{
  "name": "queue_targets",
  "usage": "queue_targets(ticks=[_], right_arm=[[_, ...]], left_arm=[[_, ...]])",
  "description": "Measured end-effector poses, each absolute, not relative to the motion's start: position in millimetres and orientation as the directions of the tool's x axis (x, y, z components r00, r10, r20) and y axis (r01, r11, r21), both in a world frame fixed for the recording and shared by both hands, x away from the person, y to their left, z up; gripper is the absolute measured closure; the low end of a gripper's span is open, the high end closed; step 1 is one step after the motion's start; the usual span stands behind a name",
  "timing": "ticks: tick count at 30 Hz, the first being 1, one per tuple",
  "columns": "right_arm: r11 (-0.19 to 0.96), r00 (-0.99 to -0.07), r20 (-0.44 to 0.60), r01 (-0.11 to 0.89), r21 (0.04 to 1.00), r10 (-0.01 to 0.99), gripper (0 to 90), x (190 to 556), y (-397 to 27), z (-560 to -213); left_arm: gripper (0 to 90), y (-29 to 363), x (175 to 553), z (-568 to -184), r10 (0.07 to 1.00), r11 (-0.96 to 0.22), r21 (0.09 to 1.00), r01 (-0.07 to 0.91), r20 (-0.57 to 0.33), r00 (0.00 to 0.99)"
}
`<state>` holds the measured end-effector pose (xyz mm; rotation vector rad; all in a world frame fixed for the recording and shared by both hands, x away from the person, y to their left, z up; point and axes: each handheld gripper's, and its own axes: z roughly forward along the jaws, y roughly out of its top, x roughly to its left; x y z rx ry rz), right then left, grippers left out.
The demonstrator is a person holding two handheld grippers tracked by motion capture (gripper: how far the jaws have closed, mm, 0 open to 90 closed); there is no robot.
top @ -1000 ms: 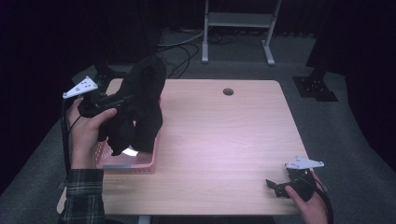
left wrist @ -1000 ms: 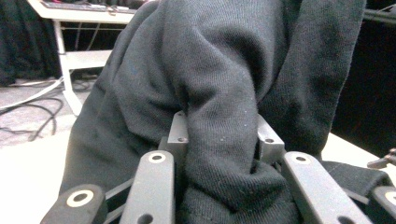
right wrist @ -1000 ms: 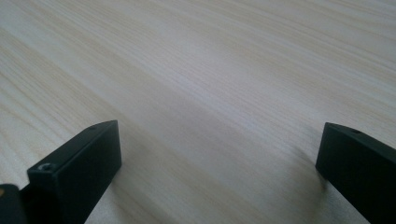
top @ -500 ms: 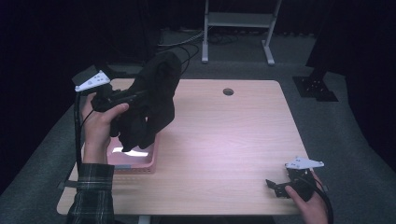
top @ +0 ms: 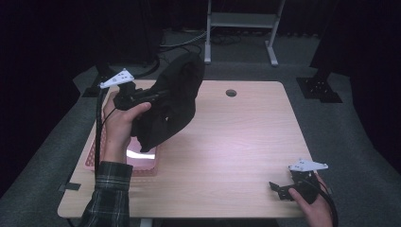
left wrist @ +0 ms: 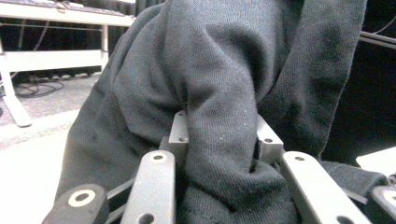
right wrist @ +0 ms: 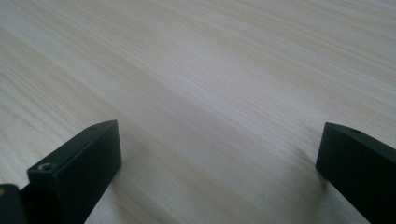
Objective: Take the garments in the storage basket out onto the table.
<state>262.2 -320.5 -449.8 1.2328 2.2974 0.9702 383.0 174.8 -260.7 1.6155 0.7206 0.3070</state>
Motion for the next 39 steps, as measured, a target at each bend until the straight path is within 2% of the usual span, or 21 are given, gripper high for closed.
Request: queue_targets(ticks=[21, 39], right_arm=[[0.384, -0.556, 0.009, 0.585, 0.714, 0.831, 0.0, 262.2, -320.5, -449.8], [0.389, -0.564, 0.009, 0.582, 0.714, 0.826, 0.0, 262.7, -320.1, -449.7]], left_arm=[[67.9, 101.9, 392.4, -271.2, 0.568, 0.003, 0.959, 0.282, -0.233, 0.789], [67.9, 52.7, 395.6, -288.3, 0.556, -0.048, 0.957, 0.286, -0.212, 0.804]])
